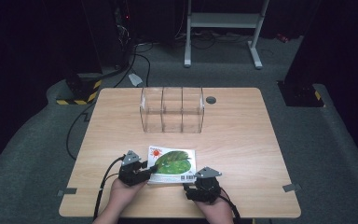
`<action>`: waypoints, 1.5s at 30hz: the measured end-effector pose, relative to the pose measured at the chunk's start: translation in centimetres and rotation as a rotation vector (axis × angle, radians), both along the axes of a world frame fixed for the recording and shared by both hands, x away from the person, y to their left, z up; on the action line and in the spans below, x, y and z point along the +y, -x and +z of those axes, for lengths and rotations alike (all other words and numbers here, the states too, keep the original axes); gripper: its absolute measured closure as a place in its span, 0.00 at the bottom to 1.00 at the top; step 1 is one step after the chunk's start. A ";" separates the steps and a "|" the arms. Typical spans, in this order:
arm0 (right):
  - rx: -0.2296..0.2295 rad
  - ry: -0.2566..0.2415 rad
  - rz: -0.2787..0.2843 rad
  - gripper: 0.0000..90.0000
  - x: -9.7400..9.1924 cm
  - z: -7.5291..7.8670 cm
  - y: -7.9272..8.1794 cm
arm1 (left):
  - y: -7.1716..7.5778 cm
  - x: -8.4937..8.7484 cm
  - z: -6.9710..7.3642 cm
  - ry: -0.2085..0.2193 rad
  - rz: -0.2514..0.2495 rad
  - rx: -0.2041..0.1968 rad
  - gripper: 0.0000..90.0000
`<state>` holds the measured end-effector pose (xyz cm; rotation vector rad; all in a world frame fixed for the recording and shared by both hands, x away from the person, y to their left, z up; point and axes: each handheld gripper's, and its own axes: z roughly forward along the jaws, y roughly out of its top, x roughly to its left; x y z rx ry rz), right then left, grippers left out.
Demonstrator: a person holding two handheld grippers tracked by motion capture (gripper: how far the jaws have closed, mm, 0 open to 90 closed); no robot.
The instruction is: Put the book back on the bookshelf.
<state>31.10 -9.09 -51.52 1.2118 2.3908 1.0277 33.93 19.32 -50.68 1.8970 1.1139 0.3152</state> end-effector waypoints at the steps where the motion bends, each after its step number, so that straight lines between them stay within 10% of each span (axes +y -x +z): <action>1: -0.001 -0.007 -0.006 0.31 -0.1 0.1 0.0 | 0.1 0.0 0.0 -0.002 -0.002 -0.004 0.68; 16: -0.020 -0.142 -0.051 0.34 -1.5 1.1 -1.5 | 1.1 -0.2 0.6 -0.035 -0.039 -0.116 0.70; 45: 0.004 -0.189 -0.074 0.31 -2.7 0.2 -1.8 | 2.5 -0.9 1.7 -0.093 -0.112 -0.324 0.75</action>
